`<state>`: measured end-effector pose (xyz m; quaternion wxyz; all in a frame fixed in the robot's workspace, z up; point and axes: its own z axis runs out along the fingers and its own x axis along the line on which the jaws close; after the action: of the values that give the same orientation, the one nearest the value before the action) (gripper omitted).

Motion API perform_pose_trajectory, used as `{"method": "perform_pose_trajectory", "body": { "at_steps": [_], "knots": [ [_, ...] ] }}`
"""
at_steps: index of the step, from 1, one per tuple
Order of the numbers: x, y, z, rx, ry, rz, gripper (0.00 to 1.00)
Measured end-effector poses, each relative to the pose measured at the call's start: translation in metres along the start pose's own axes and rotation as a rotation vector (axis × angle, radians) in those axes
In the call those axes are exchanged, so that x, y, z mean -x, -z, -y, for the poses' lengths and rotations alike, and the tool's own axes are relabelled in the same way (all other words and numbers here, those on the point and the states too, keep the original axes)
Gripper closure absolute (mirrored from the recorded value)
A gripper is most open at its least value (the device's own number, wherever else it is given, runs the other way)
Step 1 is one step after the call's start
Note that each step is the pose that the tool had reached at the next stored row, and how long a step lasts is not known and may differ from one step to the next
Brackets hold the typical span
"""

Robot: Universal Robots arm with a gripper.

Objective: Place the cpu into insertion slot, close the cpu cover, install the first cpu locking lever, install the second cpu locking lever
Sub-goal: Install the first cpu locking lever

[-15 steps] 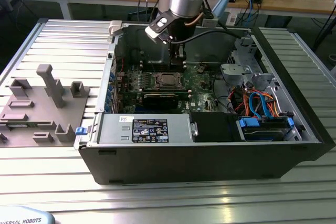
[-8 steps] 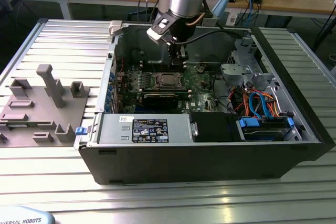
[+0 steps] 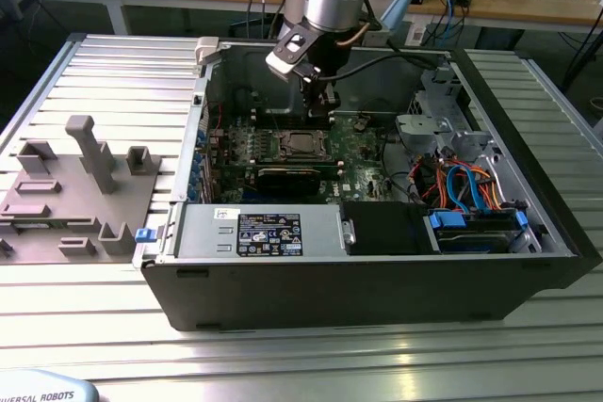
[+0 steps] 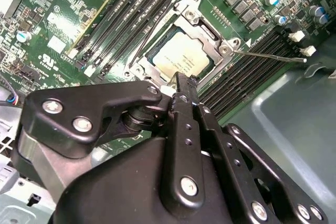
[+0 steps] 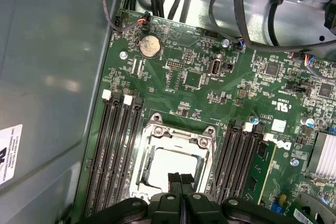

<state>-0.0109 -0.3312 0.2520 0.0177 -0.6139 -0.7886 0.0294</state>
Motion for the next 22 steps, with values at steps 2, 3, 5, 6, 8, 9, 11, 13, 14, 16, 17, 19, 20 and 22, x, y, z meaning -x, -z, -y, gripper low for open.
{"method": "perform_pose_trajectory", "body": {
  "at_steps": [2, 3, 5, 6, 8, 9, 11, 13, 14, 16, 17, 19, 20, 22],
  "knots": [
    [0.0, 0.0, 0.0, 0.0001, 0.014, 0.001, 0.89],
    [0.0, 0.0, 0.0, 0.0002, 0.022, 0.0015, 0.89],
    [0.0, 0.0, 0.0, 0.0003, 0.041, 0.0027, 0.89],
    [0.0, 0.0, 0.0, 0.0004, 0.05, 0.0034, 0.89],
    [0.0, 0.0, 0.0, 0.0005, 0.064, 0.0043, 0.89],
    [0.0, 0.0, 0.0, 0.0006, 0.073, 0.005, 0.89],
    [0.0, 0.0, 0.0, 0.0008, 0.096, 0.0066, 0.89],
    [0.0, 0.0, 0.0, 0.0008, 0.103, 0.0071, 0.89],
    [0.0, 0.0, 0.0, 0.0009, 0.106, 0.0072, 0.89],
    [0.0, 0.0, 0.0, 0.0009, 0.11, 0.0076, 0.89],
    [0.0, 0.0, 0.0, 0.0009, 0.112, 0.0077, 0.89],
    [0.0, 0.0, 0.0, 0.001, 0.118, 0.0081, 0.89],
    [0.0, 0.0, 0.0, 0.001, 0.121, 0.0083, 0.89],
    [0.0, 0.0, 0.0, 0.0011, 0.127, 0.0087, 0.89]
  ]
}}
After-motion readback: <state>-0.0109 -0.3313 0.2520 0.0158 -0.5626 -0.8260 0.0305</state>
